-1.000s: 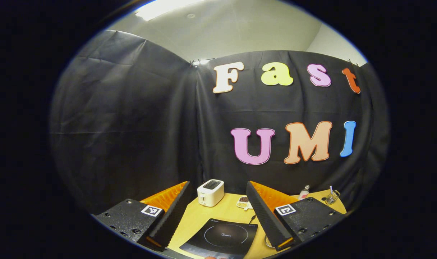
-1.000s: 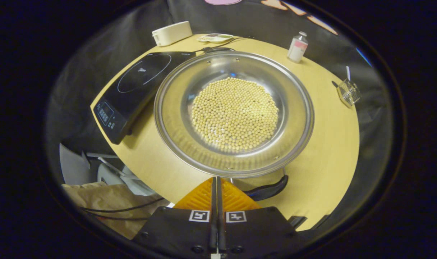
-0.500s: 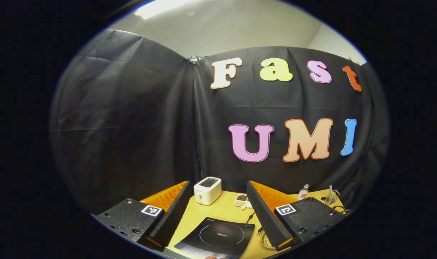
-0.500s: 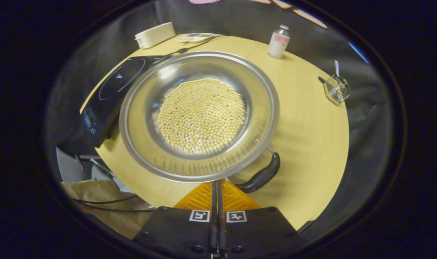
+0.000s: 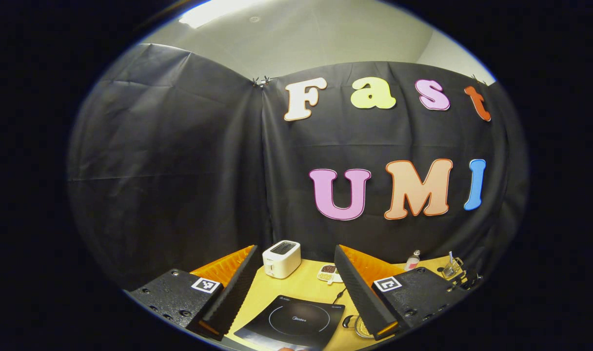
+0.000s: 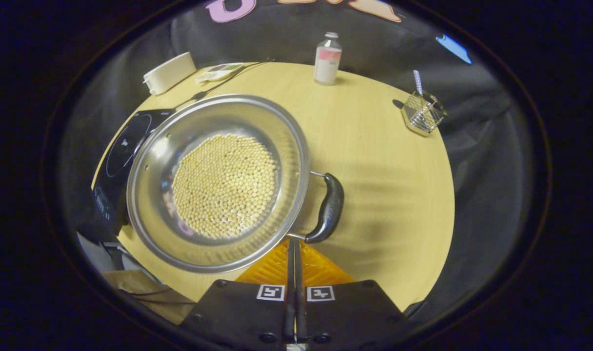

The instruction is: First push the handle of the pot to place it horizontally, then grasp the pot with both hands and set it on the induction cooktop.

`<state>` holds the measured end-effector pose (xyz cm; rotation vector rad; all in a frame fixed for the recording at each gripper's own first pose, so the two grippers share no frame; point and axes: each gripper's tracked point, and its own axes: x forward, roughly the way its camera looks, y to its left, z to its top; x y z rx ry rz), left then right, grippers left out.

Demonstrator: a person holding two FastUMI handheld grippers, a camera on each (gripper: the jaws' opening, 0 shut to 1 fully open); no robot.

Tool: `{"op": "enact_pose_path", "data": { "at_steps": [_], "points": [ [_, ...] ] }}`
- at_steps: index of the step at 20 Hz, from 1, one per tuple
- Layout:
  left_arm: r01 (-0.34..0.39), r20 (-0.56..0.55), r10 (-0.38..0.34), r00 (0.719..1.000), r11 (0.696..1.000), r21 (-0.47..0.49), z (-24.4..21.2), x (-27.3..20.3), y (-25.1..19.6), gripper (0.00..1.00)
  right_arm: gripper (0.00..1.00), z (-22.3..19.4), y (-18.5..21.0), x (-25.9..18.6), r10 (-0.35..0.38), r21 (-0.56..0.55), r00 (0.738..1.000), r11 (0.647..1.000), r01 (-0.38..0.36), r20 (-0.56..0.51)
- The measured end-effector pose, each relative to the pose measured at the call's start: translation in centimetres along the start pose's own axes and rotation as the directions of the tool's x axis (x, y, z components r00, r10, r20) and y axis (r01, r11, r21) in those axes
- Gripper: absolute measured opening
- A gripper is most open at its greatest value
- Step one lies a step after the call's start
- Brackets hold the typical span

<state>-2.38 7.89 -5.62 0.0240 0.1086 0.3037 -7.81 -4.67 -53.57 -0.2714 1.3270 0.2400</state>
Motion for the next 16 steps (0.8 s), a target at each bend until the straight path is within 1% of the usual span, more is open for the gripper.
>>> {"op": "enact_pose_path", "data": {
  "at_steps": [1,3,7,8,9,13,16],
  "points": [
    [0.0,-0.003,0.0,1.0,1.0,0.001,-0.2,-0.1,-0.1,0.99,0.04,0.0,0.0,0.0,0.005,0.009,1.0,1.0,-0.005,0.001],
    [0.0,-0.009,0.0,1.0,1.0,0.006,-0.3,0.0,-0.5,0.99,0.03,0.0,0.0,0.0,0.009,0.007,1.0,1.0,-0.009,0.003],
    [0.005,-0.01,-0.005,1.0,1.0,0.011,-0.4,0.0,-1.1,0.99,0.04,-0.2,-0.1,0.1,0.001,-0.006,1.0,1.0,-0.001,-0.001],
    [0.008,-0.01,-0.008,1.0,1.0,0.013,-0.5,-0.1,-1.3,0.99,0.03,-0.4,-0.2,0.2,0.0,-0.006,1.0,1.0,0.0,-0.002],
    [0.012,-0.01,-0.011,1.0,1.0,0.014,-0.5,0.0,-1.5,0.99,0.04,-0.3,-0.3,0.1,-0.003,-0.006,1.0,1.0,0.003,0.001],
    [0.025,-0.018,-0.025,1.0,1.0,0.012,-1.0,0.1,-2.1,0.99,0.03,-0.5,-1.0,0.0,-0.022,0.013,1.0,1.0,0.022,0.003],
    [0.031,-0.041,-0.03,0.999,0.999,0.018,-1.7,0.2,-2.4,0.99,0.04,-1.3,-1.6,0.1,-0.038,0.036,0.999,0.999,0.038,-0.01]
  ]
}}
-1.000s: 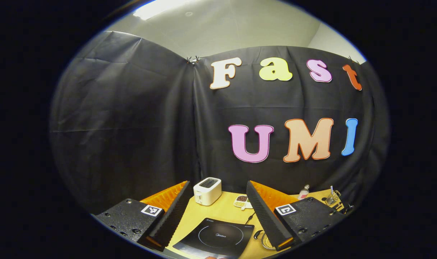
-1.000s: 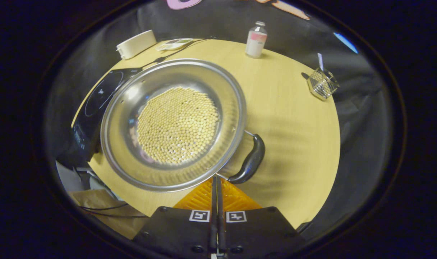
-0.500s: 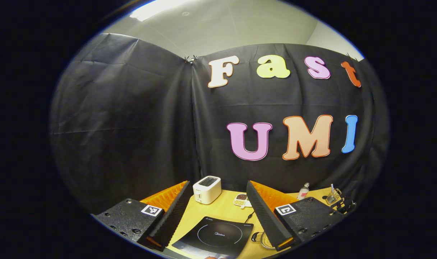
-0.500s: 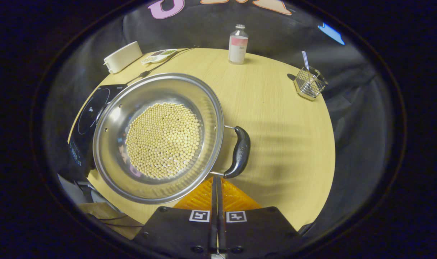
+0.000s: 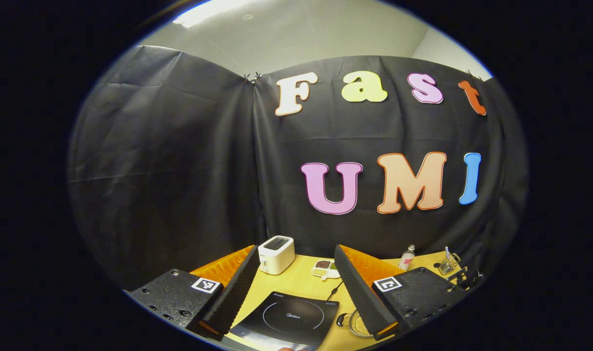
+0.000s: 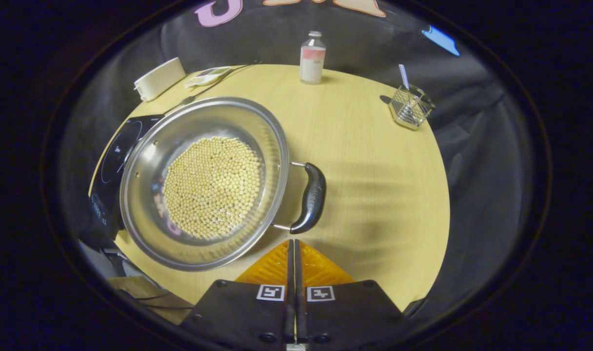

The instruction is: First push the handle of the pot to place it horizontally, then grasp the pot with both hands and set it on the induction cooktop.

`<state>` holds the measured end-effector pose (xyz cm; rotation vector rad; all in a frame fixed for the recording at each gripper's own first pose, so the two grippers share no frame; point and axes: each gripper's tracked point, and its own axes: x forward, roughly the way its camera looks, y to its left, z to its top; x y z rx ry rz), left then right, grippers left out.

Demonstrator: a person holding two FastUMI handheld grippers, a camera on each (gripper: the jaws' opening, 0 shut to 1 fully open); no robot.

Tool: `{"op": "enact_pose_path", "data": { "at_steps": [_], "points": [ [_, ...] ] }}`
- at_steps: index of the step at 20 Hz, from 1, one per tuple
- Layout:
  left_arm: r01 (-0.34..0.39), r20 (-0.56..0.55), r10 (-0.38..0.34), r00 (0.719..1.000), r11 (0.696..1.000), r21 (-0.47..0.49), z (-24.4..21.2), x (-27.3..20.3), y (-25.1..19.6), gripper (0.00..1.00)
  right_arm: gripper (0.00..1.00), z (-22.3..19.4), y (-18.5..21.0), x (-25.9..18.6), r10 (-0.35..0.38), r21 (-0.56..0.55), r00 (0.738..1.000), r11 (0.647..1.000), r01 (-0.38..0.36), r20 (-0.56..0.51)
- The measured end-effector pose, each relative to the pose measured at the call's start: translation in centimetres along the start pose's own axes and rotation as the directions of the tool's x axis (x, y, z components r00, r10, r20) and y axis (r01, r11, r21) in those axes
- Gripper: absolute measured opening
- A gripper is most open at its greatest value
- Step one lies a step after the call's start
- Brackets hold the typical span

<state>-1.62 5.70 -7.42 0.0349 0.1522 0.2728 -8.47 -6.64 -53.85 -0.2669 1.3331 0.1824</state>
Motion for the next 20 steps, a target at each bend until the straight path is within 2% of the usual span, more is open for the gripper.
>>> {"op": "enact_pose_path", "data": {
  "at_steps": [8,11,12,15,20],
  "points": [
    [0.031,-0.036,-0.031,0.999,1.0,0.003,-1.2,0.4,-0.8,0.99,0.04,0.0,-2.0,-0.9,-0.041,0.113,0.999,0.993,0.037,0.035],
    [0.042,-0.052,-0.041,0.998,0.999,0.011,-1.8,0.5,-1.0,0.99,0.53,0.4,-3.2,-1.0,-0.074,0.157,0.995,0.986,0.064,0.06],
    [0.048,-0.061,-0.047,0.997,0.999,0.01,-2.2,0.6,-1.2,0.99,0.53,0.5,-3.4,-1.1,-0.082,0.172,0.994,0.983,0.069,0.068],
    [0.066,-0.092,-0.066,0.994,0.998,0.002,-3.6,0.9,-1.7,0.99,0.99,1.2,-4.2,-2.0,-0.108,0.196,0.989,0.977,0.087,0.1],
    [0.115,-0.181,-0.115,0.977,0.993,-0.006,-7.4,1.9,-3.2,0.99,1.0,2.9,-3.3,-2.8,-0.099,0.229,0.98,0.972,0.058,0.171]
  ]
}}
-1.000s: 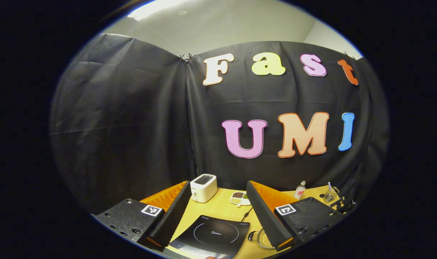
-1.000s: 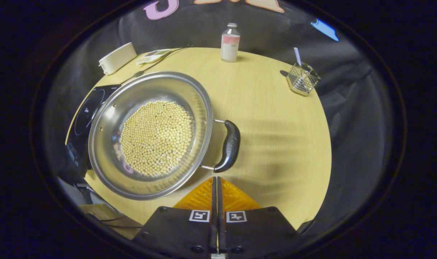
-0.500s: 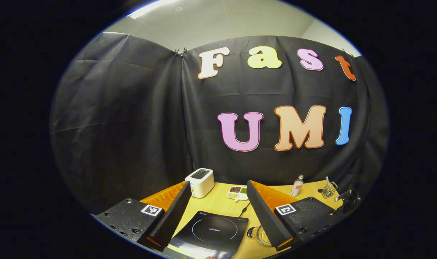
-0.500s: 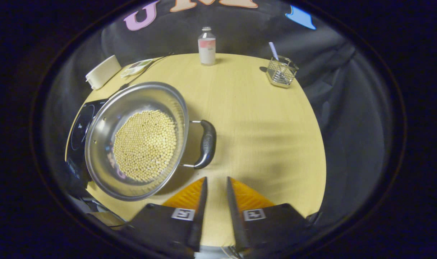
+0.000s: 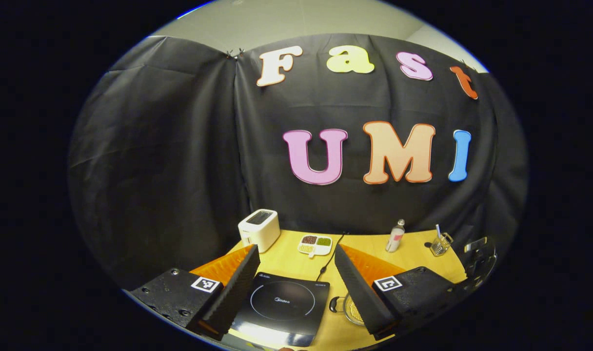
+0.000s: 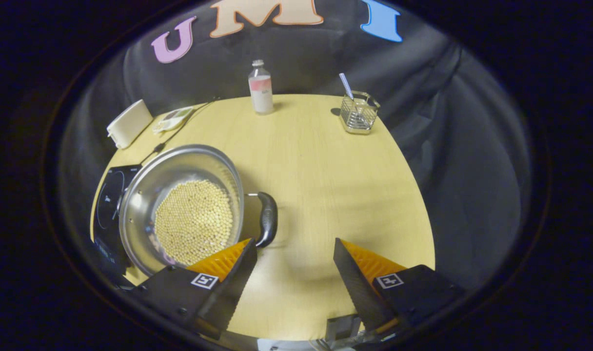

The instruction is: First push the handle of the pot to place it horizontally, then grasp the pot with both hands and set it on the induction cooktop.

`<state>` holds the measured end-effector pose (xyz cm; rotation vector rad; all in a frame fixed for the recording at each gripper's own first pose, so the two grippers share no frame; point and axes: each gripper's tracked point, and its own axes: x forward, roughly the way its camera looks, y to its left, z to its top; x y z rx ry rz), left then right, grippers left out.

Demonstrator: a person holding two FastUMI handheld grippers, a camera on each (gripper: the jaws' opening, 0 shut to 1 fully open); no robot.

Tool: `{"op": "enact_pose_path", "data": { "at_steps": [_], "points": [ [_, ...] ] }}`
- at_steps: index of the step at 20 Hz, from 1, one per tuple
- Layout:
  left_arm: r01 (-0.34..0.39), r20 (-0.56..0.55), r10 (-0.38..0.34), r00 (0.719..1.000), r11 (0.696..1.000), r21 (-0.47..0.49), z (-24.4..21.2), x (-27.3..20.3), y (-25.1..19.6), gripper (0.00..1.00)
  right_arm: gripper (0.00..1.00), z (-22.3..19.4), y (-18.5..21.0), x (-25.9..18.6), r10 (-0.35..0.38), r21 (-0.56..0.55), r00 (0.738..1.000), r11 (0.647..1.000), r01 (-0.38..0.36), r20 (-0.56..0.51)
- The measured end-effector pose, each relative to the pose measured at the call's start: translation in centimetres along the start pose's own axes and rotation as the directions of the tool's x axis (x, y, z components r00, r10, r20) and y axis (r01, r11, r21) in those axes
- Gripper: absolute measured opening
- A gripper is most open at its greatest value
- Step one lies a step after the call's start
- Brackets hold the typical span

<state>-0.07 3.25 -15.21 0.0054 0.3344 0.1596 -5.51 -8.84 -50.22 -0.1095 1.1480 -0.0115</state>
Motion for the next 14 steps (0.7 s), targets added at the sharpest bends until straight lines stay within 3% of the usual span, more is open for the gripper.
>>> {"op": "enact_pose_path", "data": {
  "at_steps": [4,8,14],
  "points": [
    [0.058,-0.118,-0.062,0.991,0.998,-0.03,-4.7,2.4,-2.1,0.99,1.0,0.1,1.1,0.3,0.017,-0.009,1.0,1.0,-0.017,0.003],
    [0.108,-0.234,-0.119,0.965,0.992,-0.059,-9.5,4.9,-4.2,1.0,1.0,0.1,1.7,0.5,0.022,-0.019,1.0,1.0,-0.022,-0.005],
    [0.193,-0.441,-0.197,0.876,0.98,-0.054,-17.7,7.6,-7.2,1.0,1.0,0.4,2.6,1.5,0.037,0.005,0.999,0.999,-0.037,-0.023]
  ]
}}
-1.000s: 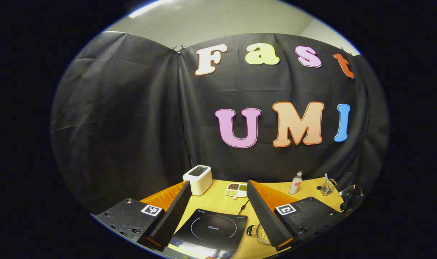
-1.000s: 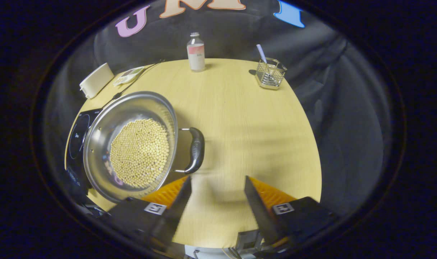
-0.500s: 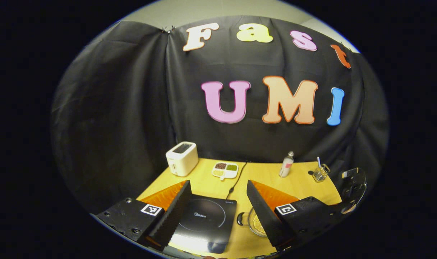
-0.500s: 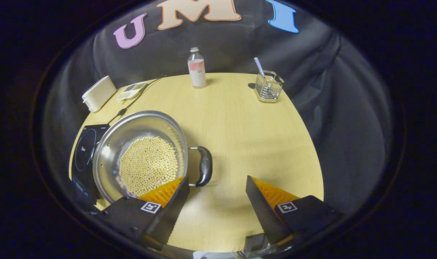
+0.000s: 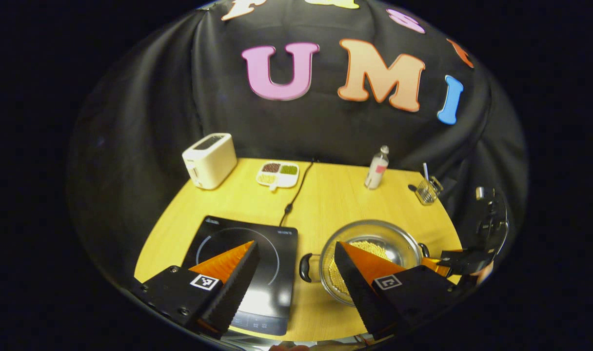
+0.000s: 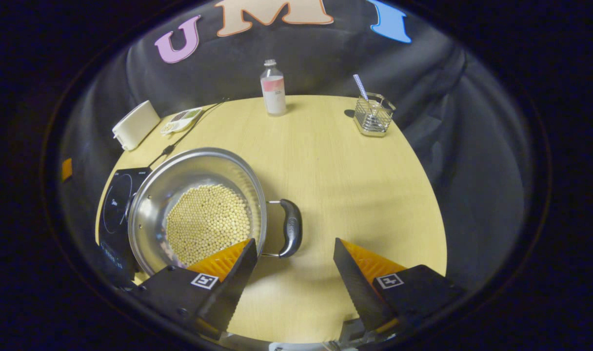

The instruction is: First push the handle of the pot to place it horizontally, then grasp the pot with both hands and set it on the induction cooktop.

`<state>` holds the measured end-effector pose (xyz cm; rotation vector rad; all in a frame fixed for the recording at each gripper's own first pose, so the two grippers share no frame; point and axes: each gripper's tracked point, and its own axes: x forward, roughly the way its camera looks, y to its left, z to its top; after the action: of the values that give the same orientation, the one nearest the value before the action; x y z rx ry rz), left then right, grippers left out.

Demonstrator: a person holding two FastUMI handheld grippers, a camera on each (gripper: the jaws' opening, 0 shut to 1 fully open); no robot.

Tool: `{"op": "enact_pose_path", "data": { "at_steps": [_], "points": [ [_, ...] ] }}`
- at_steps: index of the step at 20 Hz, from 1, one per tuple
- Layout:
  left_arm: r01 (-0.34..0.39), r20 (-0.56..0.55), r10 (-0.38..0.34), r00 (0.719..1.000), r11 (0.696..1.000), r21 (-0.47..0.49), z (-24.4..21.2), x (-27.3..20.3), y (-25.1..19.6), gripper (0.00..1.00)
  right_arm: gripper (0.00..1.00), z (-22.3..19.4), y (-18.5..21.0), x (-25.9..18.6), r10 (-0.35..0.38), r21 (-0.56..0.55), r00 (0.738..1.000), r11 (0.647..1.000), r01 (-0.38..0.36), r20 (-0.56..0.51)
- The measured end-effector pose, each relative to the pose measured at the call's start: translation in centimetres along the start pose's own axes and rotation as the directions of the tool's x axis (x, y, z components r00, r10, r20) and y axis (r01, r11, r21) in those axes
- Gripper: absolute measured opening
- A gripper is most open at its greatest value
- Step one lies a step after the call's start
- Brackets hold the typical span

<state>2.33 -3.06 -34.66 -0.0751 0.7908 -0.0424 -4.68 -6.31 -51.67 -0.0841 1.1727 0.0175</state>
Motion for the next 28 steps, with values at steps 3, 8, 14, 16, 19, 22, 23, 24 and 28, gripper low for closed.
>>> {"op": "enact_pose_path", "data": {
  "at_steps": [3,8,14,16,19,22,23,24,28],
  "points": [
    [0.03,-0.116,-0.031,0.993,1.0,-0.004,-3.4,2.9,-0.7,1.0,1.0,0.1,0.2,0.6,0.006,-0.002,1.0,1.0,-0.006,-0.009],
    [0.063,-0.246,-0.066,0.967,0.998,-0.019,-6.5,6.4,-1.3,0.98,1.0,0.0,0.6,1.6,0.013,0.005,0.999,1.0,-0.013,-0.037],
    [0.065,-0.355,-0.061,0.933,0.998,0.0,-8.8,9.6,-0.7,0.99,1.0,-0.4,1.9,3.0,0.03,-0.014,0.996,0.999,-0.031,-0.084],
    [0.052,-0.38,-0.046,0.924,0.999,0.005,-9.7,10.3,-0.4,0.99,0.99,-0.7,2.3,3.5,0.032,-0.025,0.994,0.999,-0.035,-0.103],
    [0.05,-0.409,-0.046,0.911,0.999,0.001,-10.9,10.8,-0.5,0.99,1.0,-0.9,2.7,4.2,0.034,-0.026,0.992,0.999,-0.038,-0.124],
    [0.038,-0.41,-0.023,0.912,0.999,0.029,-10.9,11.3,-0.4,0.99,0.99,-1.1,2.7,4.9,0.03,-0.014,0.989,0.999,-0.032,-0.144],
    [0.031,-0.41,-0.007,0.912,0.998,0.052,-11.0,11.5,-0.3,0.99,1.0,-1.1,2.7,5.2,0.03,-0.008,0.988,0.999,-0.032,-0.151],
    [0.023,-0.415,0.012,0.91,0.997,0.08,-11.1,11.5,-0.3,1.0,1.0,-1.4,2.8,5.4,0.035,-0.001,0.986,0.999,-0.035,-0.163],
    [0.01,-0.418,0.071,0.906,0.982,0.188,-11.5,11.9,-0.6,1.0,0.74,-1.8,2.4,6.2,0.021,0.03,0.982,0.999,-0.016,-0.188]
  ]
}}
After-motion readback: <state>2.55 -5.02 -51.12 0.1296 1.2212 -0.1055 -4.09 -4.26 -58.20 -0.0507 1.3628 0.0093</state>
